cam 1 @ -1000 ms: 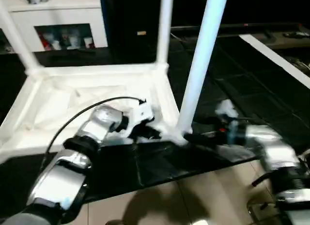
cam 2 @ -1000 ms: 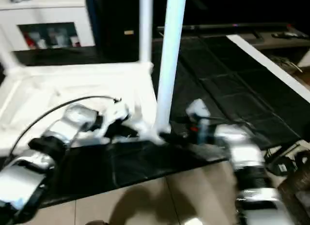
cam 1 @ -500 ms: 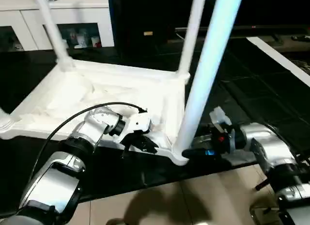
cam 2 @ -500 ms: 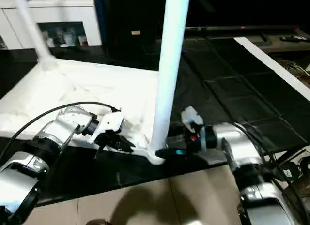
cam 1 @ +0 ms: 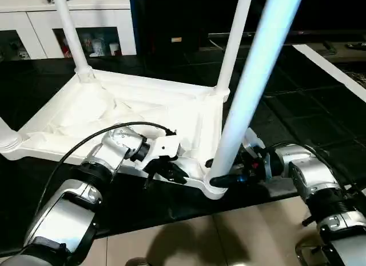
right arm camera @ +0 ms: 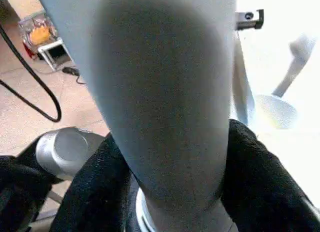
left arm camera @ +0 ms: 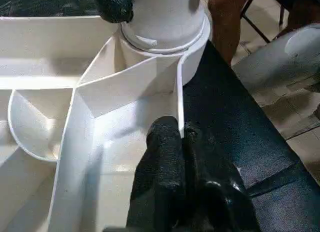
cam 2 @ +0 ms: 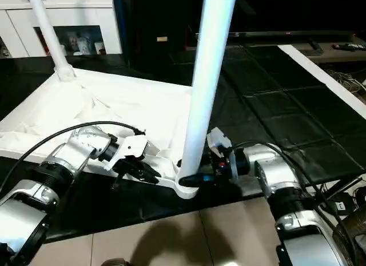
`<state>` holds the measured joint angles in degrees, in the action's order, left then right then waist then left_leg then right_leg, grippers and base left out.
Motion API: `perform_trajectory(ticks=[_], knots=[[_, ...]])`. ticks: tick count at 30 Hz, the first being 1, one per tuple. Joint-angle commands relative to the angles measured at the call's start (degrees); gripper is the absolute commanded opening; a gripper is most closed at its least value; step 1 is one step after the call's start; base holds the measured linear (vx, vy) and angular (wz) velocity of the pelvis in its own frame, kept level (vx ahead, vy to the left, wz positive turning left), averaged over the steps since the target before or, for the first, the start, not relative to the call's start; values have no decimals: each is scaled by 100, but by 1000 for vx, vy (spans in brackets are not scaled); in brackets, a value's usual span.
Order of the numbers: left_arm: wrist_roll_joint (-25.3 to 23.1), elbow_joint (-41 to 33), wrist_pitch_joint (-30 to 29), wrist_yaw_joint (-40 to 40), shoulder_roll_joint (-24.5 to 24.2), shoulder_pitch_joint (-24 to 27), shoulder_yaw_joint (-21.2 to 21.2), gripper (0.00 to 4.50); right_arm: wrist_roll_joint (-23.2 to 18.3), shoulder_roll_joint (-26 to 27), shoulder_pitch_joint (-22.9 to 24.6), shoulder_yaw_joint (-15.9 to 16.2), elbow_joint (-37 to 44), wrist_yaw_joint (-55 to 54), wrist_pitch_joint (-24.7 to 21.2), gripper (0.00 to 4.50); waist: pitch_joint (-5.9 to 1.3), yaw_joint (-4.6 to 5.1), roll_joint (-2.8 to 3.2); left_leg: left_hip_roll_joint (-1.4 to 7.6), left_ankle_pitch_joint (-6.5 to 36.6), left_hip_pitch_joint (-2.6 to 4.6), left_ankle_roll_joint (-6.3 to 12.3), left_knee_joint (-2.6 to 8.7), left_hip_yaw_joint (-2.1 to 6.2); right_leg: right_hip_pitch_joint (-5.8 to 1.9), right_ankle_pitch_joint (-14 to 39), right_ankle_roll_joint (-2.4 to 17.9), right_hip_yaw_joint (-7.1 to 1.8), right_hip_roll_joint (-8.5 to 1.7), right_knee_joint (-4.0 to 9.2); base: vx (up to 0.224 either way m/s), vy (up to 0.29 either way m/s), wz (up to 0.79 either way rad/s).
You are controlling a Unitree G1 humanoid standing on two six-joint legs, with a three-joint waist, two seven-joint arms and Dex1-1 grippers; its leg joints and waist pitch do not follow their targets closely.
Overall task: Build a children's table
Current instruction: Rotate leg to tighten
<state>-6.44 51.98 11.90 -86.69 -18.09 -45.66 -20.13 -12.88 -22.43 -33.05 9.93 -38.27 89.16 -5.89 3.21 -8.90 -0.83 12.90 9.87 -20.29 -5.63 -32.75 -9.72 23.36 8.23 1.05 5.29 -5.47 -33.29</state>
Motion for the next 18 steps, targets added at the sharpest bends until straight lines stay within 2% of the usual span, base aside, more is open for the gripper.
perform_trajectory(ticks=[1, 2, 5, 10, 12, 14, 17, 18], knots=[[-108, -83, 86, -30, 60, -26, -180, 0, -40, 37, -44, 41, 19, 104, -49, 219, -447, 33, -11, 56, 1104, 36, 330, 328, -76, -337, 1246, 1362, -223, -274, 258, 0, 0, 0], [-110, -71, 71, -2, 63, -33, -170, 0, -52, 42, -28, 38, 39, 103, -59, 216, -450, 31, 7, 60, 1117, 43, 324, 327, -74, -332, 1227, 1375, -225, -275, 254, 0, 0, 0], [-114, -49, 32, 52, 67, -44, -150, 0, -74, 51, 11, 26, 84, 94, -82, 212, -451, 31, -4, 55, 1135, 39, 315, 324, -74, -339, 1206, 1380, -225, -270, 251, 0, 0, 0], [-85, 16, -172, 353, 118, -35, -32, 0, -271, 148, 337, -85, 446, -83, -258, 209, -444, 18, 2, 56, 1207, 42, 293, 329, -70, -337, 1306, 1341, -228, -272, 263, 0, 0, 0], [61, 9, -438, 521, 200, -23, 137, 0, -381, 236, 592, -171, 689, -332, -398, 209, -427, -5, 15, 57, 1302, 56, 266, 339, -72, -323, 1522, 1270, -234, -274, 294, 0, 0, 0], [132, -4, -583, 601, 244, -27, 215, 0, -412, 287, 655, -229, 732, -509, -504, 209, -420, -15, 5, 49, 1355, 58, 235, 349, -68, -325, 1702, 1202, -229, -274, 317, 0, 0, 0], [260, 26, -955, 1133, 455, -108, 438, 0, -402, 616, 713, -465, 709, -1444, -882, 209, -395, 18, 5, 40, 1571, 52, 129, 372, -49, -313, 2206, 1026, -216, -280, 364, 0, 0, 0], [271, 40, -1023, 1249, 500, -132, 473, 0, -395, 685, 709, -508, 699, -1619, -947, 209, -387, 26, 49, 35, 1614, 57, 85, 375, -43, -301, 2310, 990, -216, -279, 372, 0, 0, 0]])
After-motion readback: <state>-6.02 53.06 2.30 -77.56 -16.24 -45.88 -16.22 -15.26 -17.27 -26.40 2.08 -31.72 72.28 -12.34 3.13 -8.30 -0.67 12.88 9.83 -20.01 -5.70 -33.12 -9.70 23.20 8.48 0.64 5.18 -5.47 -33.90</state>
